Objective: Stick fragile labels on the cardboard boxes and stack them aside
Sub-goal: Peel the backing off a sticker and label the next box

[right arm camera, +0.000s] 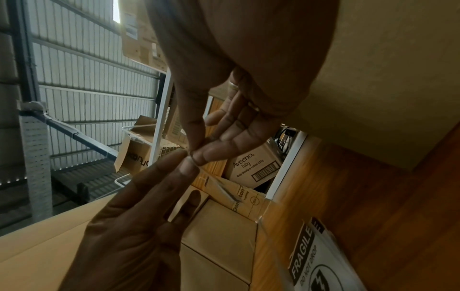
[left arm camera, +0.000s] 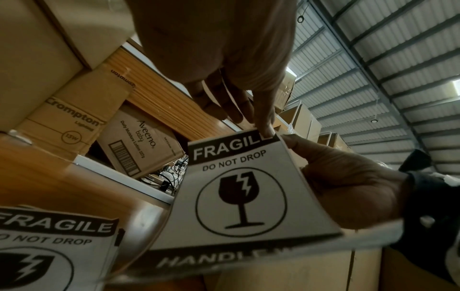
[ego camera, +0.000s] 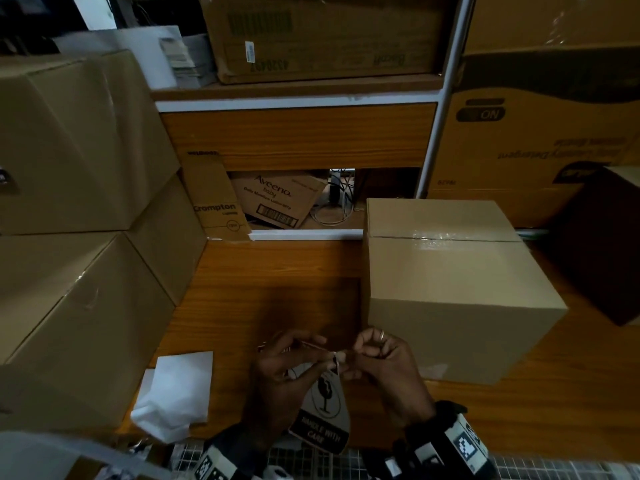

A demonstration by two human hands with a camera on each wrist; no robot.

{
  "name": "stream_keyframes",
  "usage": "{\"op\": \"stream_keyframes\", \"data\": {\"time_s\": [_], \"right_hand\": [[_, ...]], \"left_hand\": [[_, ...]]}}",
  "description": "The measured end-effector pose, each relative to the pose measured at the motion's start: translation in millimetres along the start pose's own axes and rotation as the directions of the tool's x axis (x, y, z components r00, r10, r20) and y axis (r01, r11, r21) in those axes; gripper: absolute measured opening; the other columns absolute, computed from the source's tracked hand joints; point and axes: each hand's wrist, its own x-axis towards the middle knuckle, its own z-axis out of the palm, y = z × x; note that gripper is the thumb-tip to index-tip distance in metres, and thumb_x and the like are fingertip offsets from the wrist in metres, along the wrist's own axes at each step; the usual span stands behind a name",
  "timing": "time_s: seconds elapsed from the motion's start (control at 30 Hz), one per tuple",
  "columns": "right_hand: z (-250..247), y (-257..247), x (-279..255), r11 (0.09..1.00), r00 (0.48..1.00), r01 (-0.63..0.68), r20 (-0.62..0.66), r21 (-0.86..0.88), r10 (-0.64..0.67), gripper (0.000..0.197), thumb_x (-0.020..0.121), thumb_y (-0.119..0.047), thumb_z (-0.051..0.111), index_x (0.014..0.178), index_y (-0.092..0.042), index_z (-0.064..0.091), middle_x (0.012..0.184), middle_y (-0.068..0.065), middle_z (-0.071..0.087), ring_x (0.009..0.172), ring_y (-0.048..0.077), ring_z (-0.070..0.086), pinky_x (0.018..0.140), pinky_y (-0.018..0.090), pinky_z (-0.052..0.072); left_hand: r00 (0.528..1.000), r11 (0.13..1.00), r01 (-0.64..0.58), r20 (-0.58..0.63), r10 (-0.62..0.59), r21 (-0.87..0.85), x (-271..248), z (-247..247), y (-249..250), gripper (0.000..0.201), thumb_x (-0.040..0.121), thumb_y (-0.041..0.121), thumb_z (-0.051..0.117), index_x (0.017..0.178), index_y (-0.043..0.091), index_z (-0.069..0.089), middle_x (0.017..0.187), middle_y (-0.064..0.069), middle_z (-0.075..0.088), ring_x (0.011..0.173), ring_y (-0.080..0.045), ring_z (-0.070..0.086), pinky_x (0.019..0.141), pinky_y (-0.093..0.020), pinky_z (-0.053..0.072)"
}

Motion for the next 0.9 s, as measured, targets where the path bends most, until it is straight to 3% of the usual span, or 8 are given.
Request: {"op": "stream_keyframes", "data": {"time_s": [0.1, 0.3, 0.47, 0.6, 0.7, 0.77, 0.9], "right_hand": [[1.3, -1.0, -1.4, 1.000, 1.000, -0.019, -0.002, 0.003, 0.019, 0.036, 0.063, -0.013, 0.090, 0.081, -0.007, 0.059, 0.080, 0.030, 0.070, 0.067, 0.029, 0.068, 0.062, 0.035, 0.055], [1.5, -1.0, -0.4, 1.000, 0.999, -0.021, 0.029, -0.020, 0.022, 0.043, 0.080, 0.015, 0.072, 0.074, -0.014, 0.041, 0.075, 0.025, 0.069, 0.068, 0.028, 0.066, 0.060, 0.033, 0.053], [4.5, 5.6, 1.7, 1.000, 0.999, 0.013, 0.039, -0.010, -0.012, 0.040, 0.084, 0.015, 0.069, 0.079, -0.012, 0.040, 0.079, 0.029, 0.068, 0.074, 0.032, 0.060, 0.064, 0.033, 0.052], [12.8, 9.8, 1.5, 0.999, 0.997, 0.048, 0.055, 0.010, -0.048, 0.037, 0.077, 0.007, 0.071, 0.078, -0.010, 0.039, 0.072, 0.027, 0.065, 0.063, 0.025, 0.061, 0.062, 0.031, 0.052], [19.6, 13.1, -2.8, 0.997, 0.997, 0.072, 0.027, 0.004, -0.072, 0.039, 0.077, 0.009, 0.071, 0.078, -0.011, 0.038, 0.067, 0.026, 0.059, 0.063, 0.027, 0.053, 0.060, 0.037, 0.049], [24.0, 14.4, -5.2, 0.996, 0.995, 0.094, 0.014, -0.010, -0.094, 0.038, 0.076, 0.008, 0.070, 0.077, -0.012, 0.037, 0.063, 0.025, 0.054, 0.063, 0.030, 0.048, 0.061, 0.042, 0.046], [28.9, 18.2, -4.7, 0.993, 0.989, 0.116, -0.085, -0.027, -0.118, 0.045, 0.081, 0.028, 0.055, 0.073, -0.013, 0.036, 0.065, 0.024, 0.047, 0.063, 0.027, 0.042, 0.056, 0.034, 0.045]], "left_hand": [[1.000, 1.000, -0.013, 0.014, 0.012, 0.021, 0.2, -0.4, 0.3, 0.018, 0.082, 0.031, 0.082, 0.100, 0.033, 0.080, 0.109, 0.011, 0.071, 0.102, -0.016, 0.070, 0.080, -0.041, 0.060], [0.999, 0.999, -0.042, 0.027, 0.041, 0.029, -1.8, -2.3, -3.5, 0.007, 0.082, 0.028, 0.081, 0.084, 0.021, 0.079, 0.107, 0.012, 0.069, 0.101, -0.017, 0.069, 0.078, -0.038, 0.059], [0.996, 0.994, -0.069, 0.058, 0.065, 0.084, -1.4, -3.5, -0.7, 0.009, 0.086, 0.027, 0.076, 0.086, 0.018, 0.076, 0.109, 0.017, 0.069, 0.106, -0.013, 0.067, 0.085, -0.034, 0.056], [0.990, 0.983, -0.122, 0.084, 0.112, 0.136, -7.4, -9.0, -4.0, 0.011, 0.088, 0.025, 0.073, 0.093, 0.016, 0.077, 0.114, 0.018, 0.071, 0.117, -0.008, 0.064, 0.095, -0.033, 0.054], [0.987, 0.967, -0.145, 0.105, 0.126, 0.209, -15.7, -15.7, -8.5, 0.015, 0.091, 0.025, 0.068, 0.095, 0.013, 0.076, 0.116, 0.010, 0.069, 0.118, -0.010, 0.063, 0.094, -0.033, 0.054], [0.984, 0.956, -0.169, 0.091, 0.151, 0.238, -19.1, -19.1, -9.0, 0.013, 0.090, 0.021, 0.069, 0.094, 0.011, 0.075, 0.115, 0.006, 0.064, 0.115, -0.012, 0.062, 0.093, -0.027, 0.053], [0.970, 0.920, -0.243, 0.090, 0.227, 0.308, -22.2, -21.5, -6.4, 0.010, 0.087, 0.015, 0.071, 0.093, 0.007, 0.075, 0.111, -0.002, 0.063, 0.113, -0.012, 0.059, 0.096, -0.020, 0.048]]}}
